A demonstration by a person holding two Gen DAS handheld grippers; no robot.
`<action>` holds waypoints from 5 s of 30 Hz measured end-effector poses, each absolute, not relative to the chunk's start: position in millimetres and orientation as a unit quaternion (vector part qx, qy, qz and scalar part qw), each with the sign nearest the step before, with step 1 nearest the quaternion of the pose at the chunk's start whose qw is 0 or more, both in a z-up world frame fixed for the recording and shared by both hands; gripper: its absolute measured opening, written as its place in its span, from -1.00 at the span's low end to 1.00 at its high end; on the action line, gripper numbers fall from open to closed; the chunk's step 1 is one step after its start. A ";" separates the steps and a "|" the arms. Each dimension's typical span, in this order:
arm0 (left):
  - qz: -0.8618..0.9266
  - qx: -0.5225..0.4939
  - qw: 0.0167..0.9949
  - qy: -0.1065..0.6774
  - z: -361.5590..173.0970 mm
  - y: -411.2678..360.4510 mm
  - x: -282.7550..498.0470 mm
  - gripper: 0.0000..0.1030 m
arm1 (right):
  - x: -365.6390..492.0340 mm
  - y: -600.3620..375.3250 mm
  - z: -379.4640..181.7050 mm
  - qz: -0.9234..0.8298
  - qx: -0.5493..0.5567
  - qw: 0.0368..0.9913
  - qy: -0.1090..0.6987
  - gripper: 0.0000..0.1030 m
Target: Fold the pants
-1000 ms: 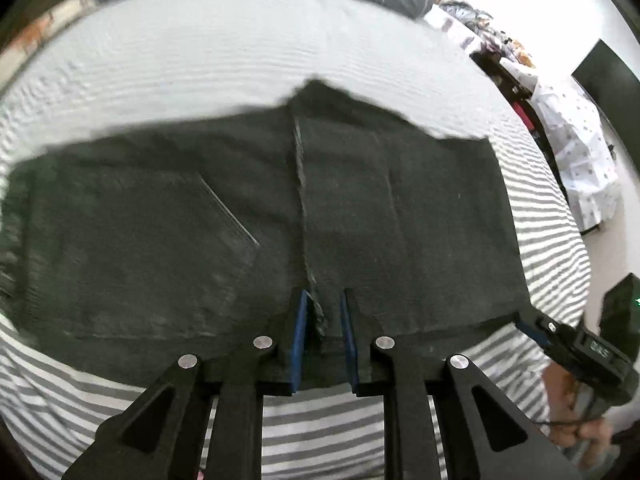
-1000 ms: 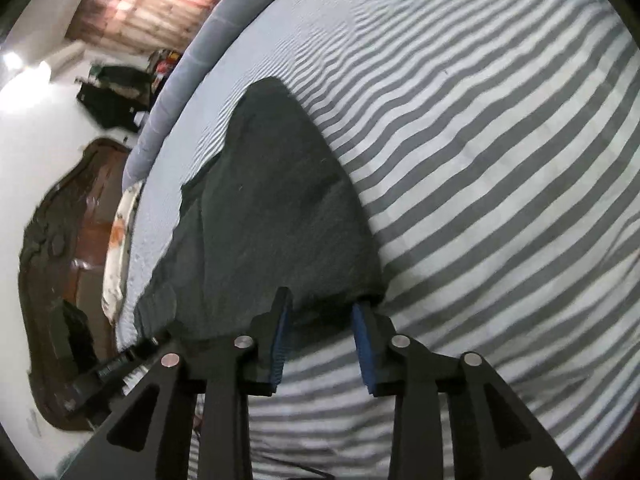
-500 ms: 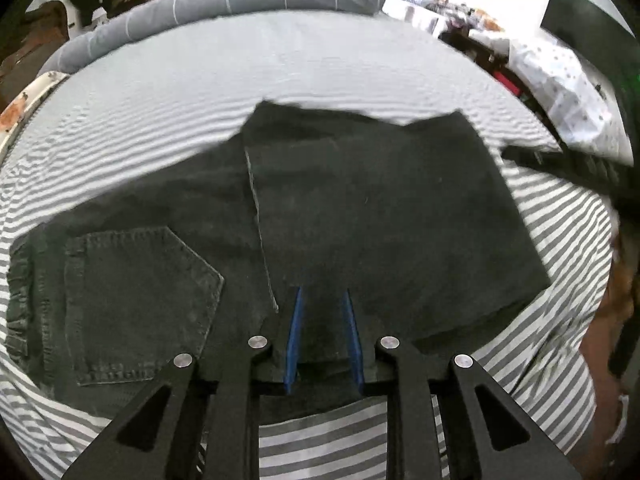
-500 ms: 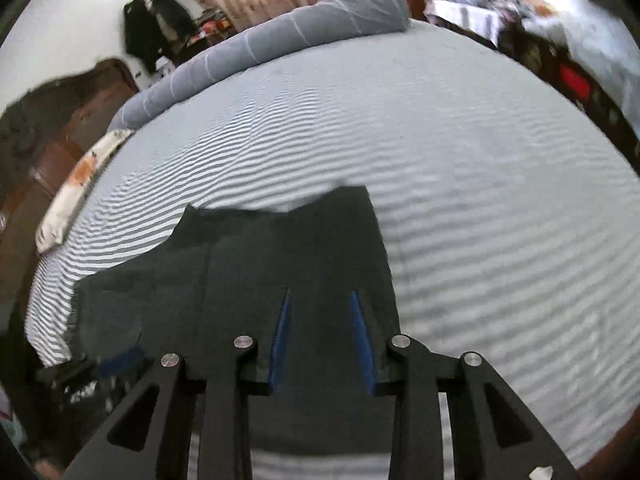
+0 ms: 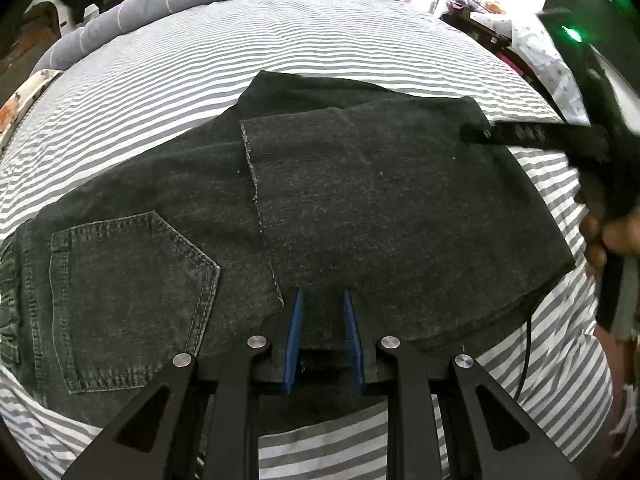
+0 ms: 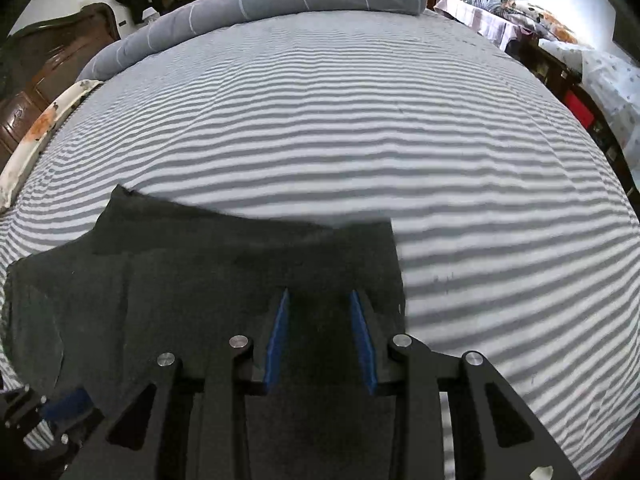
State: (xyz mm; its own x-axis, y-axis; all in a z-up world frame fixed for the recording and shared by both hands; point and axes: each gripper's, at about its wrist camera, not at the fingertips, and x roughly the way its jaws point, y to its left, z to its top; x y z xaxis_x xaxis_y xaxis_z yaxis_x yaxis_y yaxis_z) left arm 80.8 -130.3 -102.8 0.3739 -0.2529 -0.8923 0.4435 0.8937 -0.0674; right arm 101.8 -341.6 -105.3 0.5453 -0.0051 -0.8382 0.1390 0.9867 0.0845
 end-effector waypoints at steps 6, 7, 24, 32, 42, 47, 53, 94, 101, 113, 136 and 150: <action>-0.207 0.088 0.823 0.521 -104.2 -126.7 82.8 -0.54 | 45.2 -322.9 -113.4 -0.039 0.069 0.874 0.479 -0.31; -0.206 0.087 0.823 0.522 -104.4 -125.7 82.8 -0.53 | 32.6 -319.0 -114.6 -0.040 0.067 0.876 0.476 -0.30; -0.209 -0.107 0.801 0.551 -84.6 -18.8 79.8 -0.11 | 0.3 -306.4 -98.2 -0.039 0.103 0.879 0.464 0.11; -0.147 -0.312 0.804 0.485 -76.4 127.9 73.5 -0.02 | -15.1 -280.3 -73.7 -0.013 0.147 0.887 0.437 0.34; -0.101 -0.440 0.752 0.481 -128.6 196.4 84.0 -0.01 | -14.6 -240.5 -61.3 0.009 0.134 0.888 0.439 0.39; -0.094 -0.460 0.732 0.494 -150.6 196.8 101.0 -0.01 | -12.3 -233.6 -61.1 0.010 0.132 0.886 0.445 0.39; -0.101 -0.477 0.728 0.482 -156.4 199.9 118.6 -0.01 | -8.5 -226.3 -62.2 0.015 0.125 0.884 0.450 0.39; -0.275 -0.072 0.841 0.460 2.8 -210.5 126.3 -0.56 | -76.0 -408.7 -87.7 -0.066 0.323 0.871 0.365 0.40; -0.275 0.031 0.823 0.495 -48.5 -286.3 115.0 -0.52 | -85.8 -440.4 -115.8 -0.080 0.356 0.855 0.369 0.40; -0.309 0.072 0.810 0.493 -47.1 -264.4 75.9 0.25 | -82.9 -441.4 -121.5 -0.078 0.361 0.854 0.367 0.40; -0.200 0.116 0.830 0.508 -96.2 -175.1 73.9 0.30 | 35.2 -391.5 -112.9 -0.061 0.292 0.855 0.425 -0.43; -0.193 0.139 0.830 0.505 -90.0 -159.9 73.3 0.30 | -7.6 -382.5 -94.4 -0.096 0.270 0.870 0.401 -0.80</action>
